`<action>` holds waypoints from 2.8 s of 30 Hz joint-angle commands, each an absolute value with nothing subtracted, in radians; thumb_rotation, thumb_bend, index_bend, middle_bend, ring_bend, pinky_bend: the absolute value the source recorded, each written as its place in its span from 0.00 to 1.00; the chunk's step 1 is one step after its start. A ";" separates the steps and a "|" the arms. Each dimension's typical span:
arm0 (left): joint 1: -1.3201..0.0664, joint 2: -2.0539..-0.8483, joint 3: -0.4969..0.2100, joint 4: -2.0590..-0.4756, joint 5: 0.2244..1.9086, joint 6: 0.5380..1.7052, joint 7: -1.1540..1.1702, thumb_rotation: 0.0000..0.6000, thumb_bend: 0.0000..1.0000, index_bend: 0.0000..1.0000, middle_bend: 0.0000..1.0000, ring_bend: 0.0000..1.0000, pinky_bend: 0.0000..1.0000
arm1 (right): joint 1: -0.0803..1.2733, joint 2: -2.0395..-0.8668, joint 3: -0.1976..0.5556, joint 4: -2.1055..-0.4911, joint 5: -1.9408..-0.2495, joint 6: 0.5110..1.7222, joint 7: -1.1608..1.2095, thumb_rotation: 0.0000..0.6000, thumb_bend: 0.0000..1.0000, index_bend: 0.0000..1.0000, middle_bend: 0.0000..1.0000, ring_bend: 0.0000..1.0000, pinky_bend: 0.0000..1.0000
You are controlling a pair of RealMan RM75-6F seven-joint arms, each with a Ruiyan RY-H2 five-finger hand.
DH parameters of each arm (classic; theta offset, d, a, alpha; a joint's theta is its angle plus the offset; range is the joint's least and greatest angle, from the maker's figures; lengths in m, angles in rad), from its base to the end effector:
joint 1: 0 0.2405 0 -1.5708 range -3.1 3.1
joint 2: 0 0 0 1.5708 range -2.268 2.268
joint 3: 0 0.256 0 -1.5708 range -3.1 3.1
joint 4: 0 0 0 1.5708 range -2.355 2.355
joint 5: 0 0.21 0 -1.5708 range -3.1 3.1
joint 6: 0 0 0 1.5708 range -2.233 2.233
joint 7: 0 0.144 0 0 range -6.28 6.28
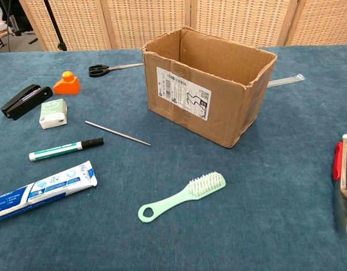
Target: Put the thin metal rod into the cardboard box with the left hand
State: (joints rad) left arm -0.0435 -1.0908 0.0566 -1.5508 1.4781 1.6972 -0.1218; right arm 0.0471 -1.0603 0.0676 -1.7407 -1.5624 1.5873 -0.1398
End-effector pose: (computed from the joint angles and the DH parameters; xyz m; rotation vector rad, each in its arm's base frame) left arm -0.3282 0.1456 0.1898 -1.2758 -0.8630 -0.9548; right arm -0.2811 -0.1709 0.1792 1.3704 -0.7592 0.9328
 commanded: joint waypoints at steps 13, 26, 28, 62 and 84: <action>-0.098 -1.064 0.023 -1.584 1.540 1.602 -0.129 1.00 0.00 0.02 0.00 0.00 0.00 | 0.052 -1.050 0.066 -1.754 -1.557 1.562 -0.112 1.00 0.00 0.00 0.00 0.00 0.00; -0.437 -1.132 -0.122 -1.617 1.428 1.145 0.027 1.00 0.21 0.40 0.00 0.00 0.00 | 0.065 -1.052 0.069 -1.754 -1.530 1.522 -0.104 1.00 0.00 0.00 0.00 0.00 0.00; -0.471 -1.168 -0.134 -1.604 1.391 1.097 0.088 1.00 0.22 0.40 0.00 0.00 0.00 | 0.069 -1.053 0.071 -1.753 -1.521 1.512 -0.101 1.00 0.00 0.00 0.00 0.00 0.00; -0.705 -1.573 -0.159 -1.328 1.135 0.872 0.322 1.00 0.38 0.45 0.00 0.00 0.00 | 0.100 -1.048 0.072 -1.746 -1.472 1.430 -0.084 1.00 0.00 0.00 0.00 0.00 0.00; -0.757 -1.725 -0.157 -1.144 1.157 0.831 0.254 1.00 0.40 0.47 0.00 0.00 0.00 | 0.113 -1.047 0.075 -1.740 -1.443 1.399 -0.073 1.00 0.00 0.00 0.00 0.00 0.00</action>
State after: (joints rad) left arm -0.7563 -1.7231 -0.1564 -1.1454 1.1575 0.8318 0.2548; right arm 0.1131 -1.0471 0.0748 -1.7395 -1.4429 1.3986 -0.0732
